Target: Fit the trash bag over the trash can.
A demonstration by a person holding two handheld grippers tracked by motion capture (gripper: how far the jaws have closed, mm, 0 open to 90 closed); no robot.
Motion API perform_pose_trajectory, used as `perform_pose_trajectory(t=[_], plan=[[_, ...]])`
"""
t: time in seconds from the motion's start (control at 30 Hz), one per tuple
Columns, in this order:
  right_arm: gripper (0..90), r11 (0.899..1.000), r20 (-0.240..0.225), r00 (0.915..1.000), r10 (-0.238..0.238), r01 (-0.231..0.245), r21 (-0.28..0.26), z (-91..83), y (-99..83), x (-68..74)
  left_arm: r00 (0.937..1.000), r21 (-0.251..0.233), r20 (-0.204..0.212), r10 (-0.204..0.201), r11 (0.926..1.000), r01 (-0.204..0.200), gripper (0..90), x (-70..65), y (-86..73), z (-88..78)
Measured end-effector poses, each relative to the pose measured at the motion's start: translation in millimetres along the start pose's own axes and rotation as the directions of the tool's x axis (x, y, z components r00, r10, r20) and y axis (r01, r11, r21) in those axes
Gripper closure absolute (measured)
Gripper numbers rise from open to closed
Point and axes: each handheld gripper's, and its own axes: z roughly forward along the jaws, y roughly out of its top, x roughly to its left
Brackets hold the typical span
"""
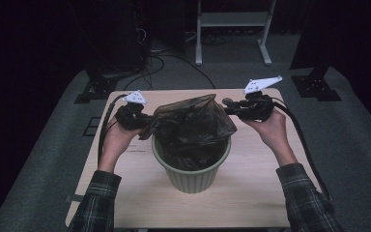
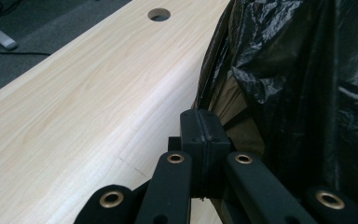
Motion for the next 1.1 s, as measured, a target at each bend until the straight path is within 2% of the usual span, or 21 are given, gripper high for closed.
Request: perform_pose_trajectory(t=[0.17, 0.2, 0.27, 0.43, 0.6, 0.7, 0.73, 0.83, 0.9, 1.1], plan=[[64.2, 0.994, -0.037, 0.9986, 0.039, -0.042, -0.102, -22.9, 8.0, -1.4, 1.0000, -0.005, 0.001, -0.002, 1.0000, 0.003, 90.0, -0.1, -0.5, -1.5], [62.5, 0.993, -0.043, 0.9981, 0.043, -0.047, -0.108, -24.5, 9.5, -1.2, 1.0000, -0.002, 0.000, -0.002, 1.0000, 0.002, 90.0, -0.3, -0.7, -1.3], [61.7, 0.988, -0.087, 0.9945, 0.057, -0.069, -0.138, -27.7, 14.1, 0.8, 1.0000, -0.002, 0.002, -0.003, 1.0000, 0.003, 90.0, -0.3, -1.0, -1.4], [58.6, 0.980, -0.134, 0.9900, 0.043, -0.068, -0.188, -28.1, 25.7, 9.8, 1.0000, -0.002, 0.001, -0.003, 1.0000, 0.003, 90.0, 0.2, -1.1, -2.5], [57.9, 0.982, -0.167, 0.9851, 0.041, -0.070, -0.177, -17.1, 30.6, 15.8, 1.0000, -0.004, 0.003, -0.001, 1.0000, 0.001, 90.0, 0.4, -1.5, -4.3], [61.1, 0.986, -0.182, 0.9822, 0.046, -0.074, -0.148, -8.1, 28.8, 17.8, 1.0000, -0.005, 0.002, -0.004, 1.0000, 0.004, 90.0, 0.3, -2.0, -5.0], [66.3, 0.989, -0.178, 0.9831, 0.044, -0.068, -0.133, -5.5, 28.1, 18.8, 1.0000, -0.003, 0.002, -0.004, 1.0000, 0.004, 90.0, 0.4, -2.2, -5.5], [85.8, 0.996, -0.171, 0.9852, -0.002, -0.014, -0.091, -1.1, 25.5, 24.2, 1.0000, -0.004, 0.000, -0.008, 1.0000, 0.008, 90.0, 0.6, -3.9, -7.4], [89.6, 0.997, -0.175, 0.9845, -0.015, 0.001, -0.082, -2.1, 24.6, 27.1, 0.9999, -0.001, -0.004, -0.014, 0.9999, 0.014, 90.0, 1.7, -5.9, -9.6], [89.8, 0.996, -0.189, 0.9808, -0.049, 0.035, -0.079, -21.3, 13.5, 36.1, 0.9992, 0.001, -0.016, -0.036, 0.9994, 0.036, 90.0, 6.6, -13.6, -18.3]])
